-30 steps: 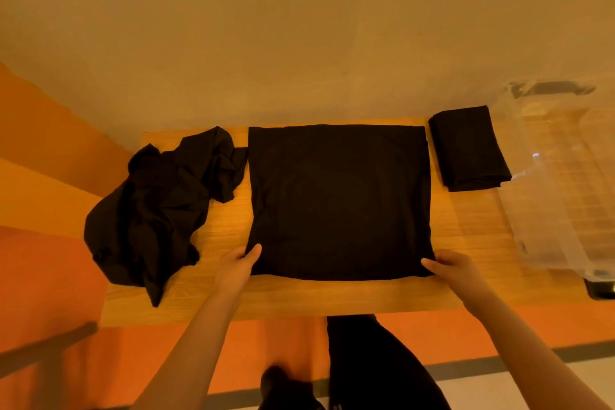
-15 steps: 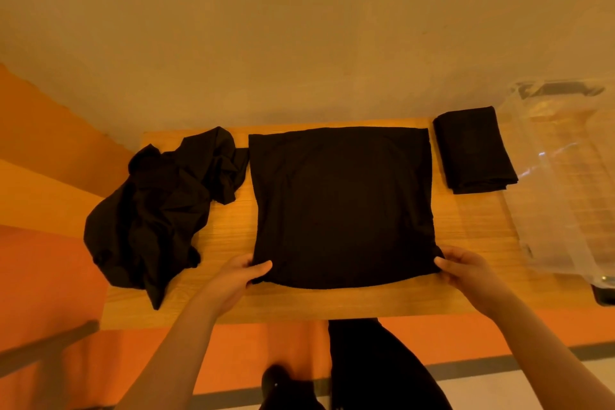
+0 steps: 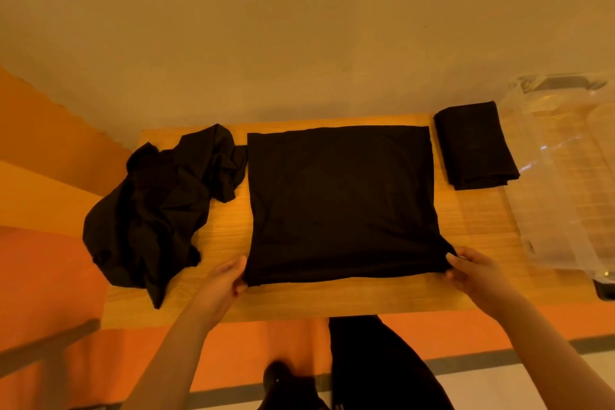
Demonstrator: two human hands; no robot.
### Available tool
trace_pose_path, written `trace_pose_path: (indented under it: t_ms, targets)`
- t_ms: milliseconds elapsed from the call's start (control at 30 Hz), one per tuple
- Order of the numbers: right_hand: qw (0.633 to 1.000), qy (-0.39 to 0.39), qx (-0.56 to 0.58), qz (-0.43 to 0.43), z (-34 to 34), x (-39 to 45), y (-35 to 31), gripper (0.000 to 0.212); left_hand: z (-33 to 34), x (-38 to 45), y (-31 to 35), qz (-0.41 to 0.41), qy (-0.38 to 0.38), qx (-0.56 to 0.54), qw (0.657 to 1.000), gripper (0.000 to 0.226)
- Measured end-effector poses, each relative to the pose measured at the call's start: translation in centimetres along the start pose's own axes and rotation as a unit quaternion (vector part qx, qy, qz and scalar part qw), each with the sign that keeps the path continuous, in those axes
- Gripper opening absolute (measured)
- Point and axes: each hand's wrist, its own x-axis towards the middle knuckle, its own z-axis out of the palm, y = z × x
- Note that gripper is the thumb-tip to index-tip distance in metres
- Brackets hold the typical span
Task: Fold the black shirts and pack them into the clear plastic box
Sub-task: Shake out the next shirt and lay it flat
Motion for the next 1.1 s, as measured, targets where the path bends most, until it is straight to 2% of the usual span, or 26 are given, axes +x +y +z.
trace_pose_path:
  t_ms: [67, 200, 333, 433, 533, 600, 667, 733, 767, 833, 900, 967, 1000, 1033, 1100]
  targets:
    - [1.0, -0.002, 0.025, 0.018, 0.0, 0.1, 0.0, 0.011, 0.5, -0.1, 0.2, -0.015, 0.021, -0.001, 1.0, 0.025]
    - [0.998, -0.005, 0.045, 0.045, -0.1, 0.1, -0.2, 0.015, 1.1, -0.1, 0.1, -0.016, 0.027, 0.064, 0.997, 0.02]
    - [0.997, 0.064, 0.009, 0.044, -0.5, 0.4, -0.3, 0.005, 1.3, 0.1, -0.2, 0.021, 0.133, 0.105, 0.985, 0.023]
    - [0.993, 0.114, -0.005, 0.043, -0.9, 0.6, -0.5, 0.002, 0.9, 0.0, -0.9, 0.049, 0.211, 0.223, 0.951, 0.027]
    - [0.986, 0.143, -0.082, 0.034, -0.8, 0.4, -0.9, 0.008, 1.0, -0.4, -1.5, 0.083, 0.223, 0.312, 0.92, 0.028]
    - [0.981, 0.141, -0.128, 0.045, -0.5, 0.2, -1.2, 0.008, 1.3, -0.5, -1.6, 0.092, 0.213, 0.332, 0.914, 0.026]
    - [0.969, 0.152, -0.194, 0.031, -0.1, 0.0, -1.6, 0.022, 1.5, -0.6, -1.5, 0.087, 0.219, 0.341, 0.91, 0.019]
    - [0.927, 0.189, -0.321, -0.046, 0.7, -0.2, -2.1, 0.032, 2.0, -0.9, -0.9, 0.108, 0.253, 0.363, 0.89, 0.012]
    - [0.9, 0.206, -0.372, -0.101, 1.4, -0.2, -2.5, 0.035, 2.4, -1.0, -0.4, 0.151, 0.277, 0.397, 0.862, 0.015]
    - [0.847, 0.196, -0.434, -0.234, 3.5, 0.1, -2.9, 0.041, 3.2, -0.6, 0.3, 0.277, 0.268, 0.496, 0.778, 0.021]
    - [0.776, 0.131, -0.52, -0.331, 5.9, 1.0, -2.8, 0.049, 4.5, 0.8, 0.0, 0.348, 0.194, 0.583, 0.709, 0.034]
    - [0.697, 0.062, -0.628, -0.34, 7.3, 2.7, -1.8, 0.058, 5.1, 2.2, -0.9, 0.344, 0.139, 0.655, 0.659, 0.046]
    - [0.673, 0.047, -0.665, -0.32, 7.4, 3.5, -1.0, 0.061, 4.9, 2.7, -1.4, 0.323, 0.132, 0.682, 0.643, 0.052]
    - [0.662, 0.051, -0.684, -0.303, 7.0, 4.0, -0.3, 0.065, 4.4, 3.0, -1.9, 0.299, 0.132, 0.702, 0.633, 0.057]
    - [0.669, 0.076, -0.684, -0.281, 5.2, 4.4, 1.1, 0.073, 2.7, 3.1, -3.2, 0.272, 0.13, 0.719, 0.627, 0.063]
